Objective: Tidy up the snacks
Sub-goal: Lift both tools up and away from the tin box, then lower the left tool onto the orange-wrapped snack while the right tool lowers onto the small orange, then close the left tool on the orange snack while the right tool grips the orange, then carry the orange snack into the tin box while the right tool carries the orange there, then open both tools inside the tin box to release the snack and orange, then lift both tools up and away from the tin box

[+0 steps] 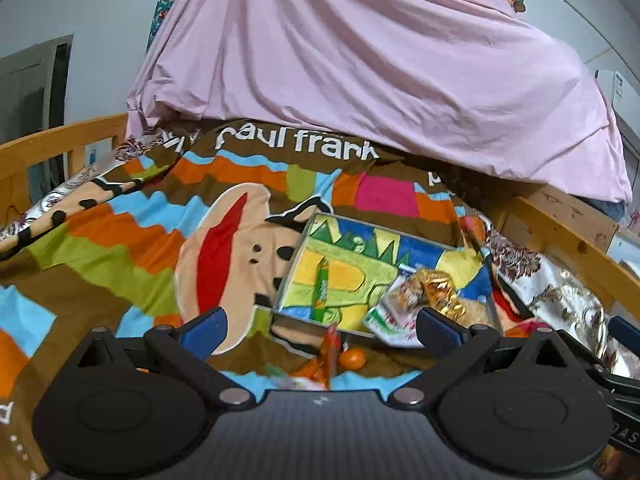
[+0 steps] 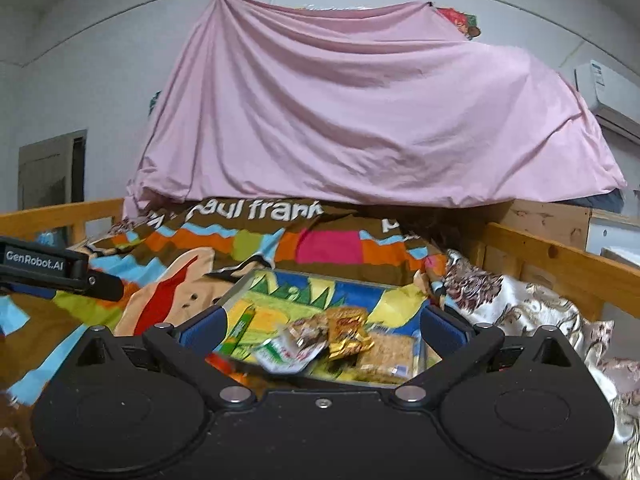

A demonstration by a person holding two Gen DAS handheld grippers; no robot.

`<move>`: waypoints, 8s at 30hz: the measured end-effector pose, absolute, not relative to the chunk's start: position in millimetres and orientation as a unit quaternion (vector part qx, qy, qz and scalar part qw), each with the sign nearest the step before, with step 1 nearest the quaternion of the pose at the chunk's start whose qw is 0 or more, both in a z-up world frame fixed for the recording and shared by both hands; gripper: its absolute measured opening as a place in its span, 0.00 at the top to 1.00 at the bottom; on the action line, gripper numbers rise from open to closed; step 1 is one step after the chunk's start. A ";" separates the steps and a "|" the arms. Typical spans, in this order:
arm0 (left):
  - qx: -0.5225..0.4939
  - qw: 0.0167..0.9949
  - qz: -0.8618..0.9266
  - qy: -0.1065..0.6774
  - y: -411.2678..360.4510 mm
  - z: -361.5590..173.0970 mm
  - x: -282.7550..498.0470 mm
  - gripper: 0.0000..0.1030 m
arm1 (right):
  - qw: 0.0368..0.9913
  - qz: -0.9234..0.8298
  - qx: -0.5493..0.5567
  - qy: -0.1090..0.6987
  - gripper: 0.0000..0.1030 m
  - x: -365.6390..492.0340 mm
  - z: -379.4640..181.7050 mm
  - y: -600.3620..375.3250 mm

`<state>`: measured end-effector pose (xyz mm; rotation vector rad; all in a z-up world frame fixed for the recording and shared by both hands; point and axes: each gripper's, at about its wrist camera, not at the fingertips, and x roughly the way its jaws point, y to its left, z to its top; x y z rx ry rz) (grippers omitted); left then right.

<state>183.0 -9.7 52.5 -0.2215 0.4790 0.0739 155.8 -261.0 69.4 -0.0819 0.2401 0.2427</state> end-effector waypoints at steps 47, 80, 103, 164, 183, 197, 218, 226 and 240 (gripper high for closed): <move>-0.071 0.949 0.005 0.307 39.0 -44.1 191.6 0.01 | 0.948 0.147 -0.072 0.272 0.01 196.2 -38.1 -204.7; 0.089 0.880 -0.269 0.381 1.4 -71.0 312.4 0.20 | 0.915 0.274 -0.033 0.293 0.25 321.1 -63.9 -205.1; -0.004 0.929 -0.177 0.325 21.6 -101.6 281.5 0.34 | 0.904 0.296 -0.008 0.307 0.53 352.9 -75.9 -176.5; -0.053 0.966 -0.072 0.242 -9.7 -38.5 348.4 0.35 | 0.961 0.156 0.034 0.224 0.65 351.0 -21.9 -270.7; -0.049 0.950 -0.054 0.305 -26.0 -59.1 400.6 0.35 | 0.947 0.158 0.019 0.278 0.65 365.1 -43.4 -262.4; -0.052 0.944 -0.056 0.320 -27.9 -64.4 405.8 0.35 | 0.947 0.156 0.016 0.280 0.64 366.6 -44.6 -261.3; -0.085 0.948 -0.056 0.300 -22.2 -55.0 392.6 0.17 | 0.955 0.146 0.012 0.259 0.41 358.9 -26.6 -264.2; -0.110 0.957 -0.036 0.267 -11.8 -36.6 364.0 0.03 | 0.966 0.135 0.010 0.220 0.26 336.1 7.0 -270.0; -0.068 0.984 -0.008 0.163 -18.0 28.8 272.3 0.01 | 0.979 0.135 0.059 0.140 0.05 261.2 70.5 -278.1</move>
